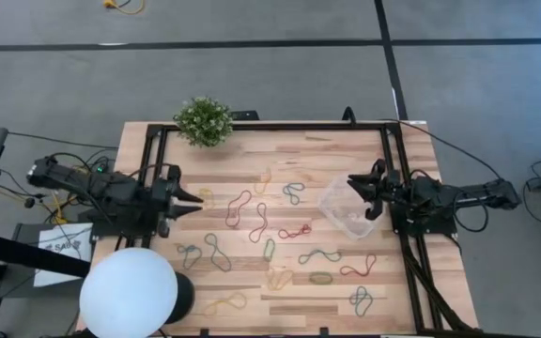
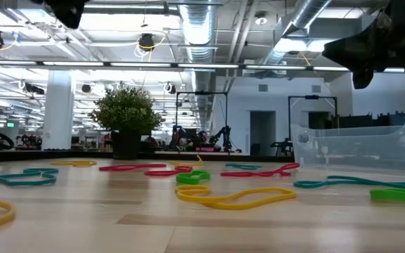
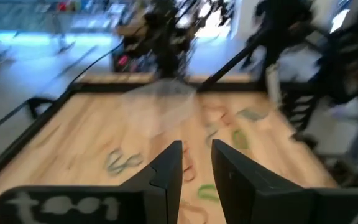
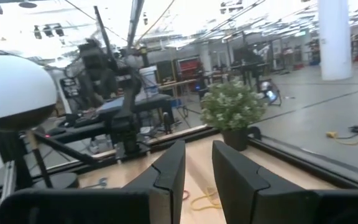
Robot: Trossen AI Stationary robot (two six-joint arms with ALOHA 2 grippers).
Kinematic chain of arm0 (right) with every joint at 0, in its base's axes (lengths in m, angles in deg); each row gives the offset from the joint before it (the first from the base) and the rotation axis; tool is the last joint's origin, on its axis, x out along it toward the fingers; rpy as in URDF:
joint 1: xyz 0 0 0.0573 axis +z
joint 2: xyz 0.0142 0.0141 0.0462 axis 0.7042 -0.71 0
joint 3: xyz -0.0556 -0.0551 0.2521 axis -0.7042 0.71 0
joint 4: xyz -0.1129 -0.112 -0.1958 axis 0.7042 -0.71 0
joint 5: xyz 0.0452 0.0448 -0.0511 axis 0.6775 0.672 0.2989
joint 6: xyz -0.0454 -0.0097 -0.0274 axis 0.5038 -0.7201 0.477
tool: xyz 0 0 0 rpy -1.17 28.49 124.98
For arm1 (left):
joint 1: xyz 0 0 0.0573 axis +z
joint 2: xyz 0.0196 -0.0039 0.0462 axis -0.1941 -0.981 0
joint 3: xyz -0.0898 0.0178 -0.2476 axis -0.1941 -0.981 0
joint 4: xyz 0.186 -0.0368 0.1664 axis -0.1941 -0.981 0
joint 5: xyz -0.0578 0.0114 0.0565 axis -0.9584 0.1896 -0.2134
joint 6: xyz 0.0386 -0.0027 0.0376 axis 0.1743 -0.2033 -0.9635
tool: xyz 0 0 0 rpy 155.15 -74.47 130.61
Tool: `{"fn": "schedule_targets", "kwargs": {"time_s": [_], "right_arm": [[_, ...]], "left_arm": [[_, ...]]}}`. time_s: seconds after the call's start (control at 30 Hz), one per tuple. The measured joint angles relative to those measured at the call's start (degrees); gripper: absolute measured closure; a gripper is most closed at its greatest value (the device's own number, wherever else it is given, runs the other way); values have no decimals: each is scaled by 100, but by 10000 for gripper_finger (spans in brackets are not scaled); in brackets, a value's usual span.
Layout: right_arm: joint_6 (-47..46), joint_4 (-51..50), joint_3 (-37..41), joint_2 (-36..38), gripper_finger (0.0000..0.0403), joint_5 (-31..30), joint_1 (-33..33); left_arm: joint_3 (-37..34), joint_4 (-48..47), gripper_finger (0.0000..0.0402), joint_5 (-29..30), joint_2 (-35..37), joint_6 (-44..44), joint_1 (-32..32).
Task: Pick and place items into bin
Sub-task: Put the red rubber band into the transparent bin
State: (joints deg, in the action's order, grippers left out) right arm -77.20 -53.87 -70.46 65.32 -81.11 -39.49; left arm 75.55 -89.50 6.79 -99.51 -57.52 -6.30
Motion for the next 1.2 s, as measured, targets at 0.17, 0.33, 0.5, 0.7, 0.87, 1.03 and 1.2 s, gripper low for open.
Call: {"fn": "schedule_targets", "kwargs": {"time_s": [0.17,0.33,0.5,0.7,0.87,1.03,1.2], "right_arm": [[464,-78,-39,-4,327,413,-192],[1422,-172,-539,-97,327,1243,-142],[1177,-1681,-1499,-950,319,1178,-35],[1044,-2623,-2392,-2552,304,1204,174],[1044,-2951,-2722,-3783,300,1243,420],[1040,-2663,-2863,-4862,300,1530,648],[1040,-1657,-2874,-5901,300,1904,748]], "left_arm": [[868,-398,324,-169,-1198,64,225],[1296,-366,324,-252,-1957,149,508],[1362,-402,324,-258,-2273,519,952],[1362,-121,324,-489,-2456,581,1323],[1362,229,324,-464,-2583,582,1351],[1362,178,324,-394,-2667,582,1361],[1360,30,324,-431,-2752,521,1361]]}}
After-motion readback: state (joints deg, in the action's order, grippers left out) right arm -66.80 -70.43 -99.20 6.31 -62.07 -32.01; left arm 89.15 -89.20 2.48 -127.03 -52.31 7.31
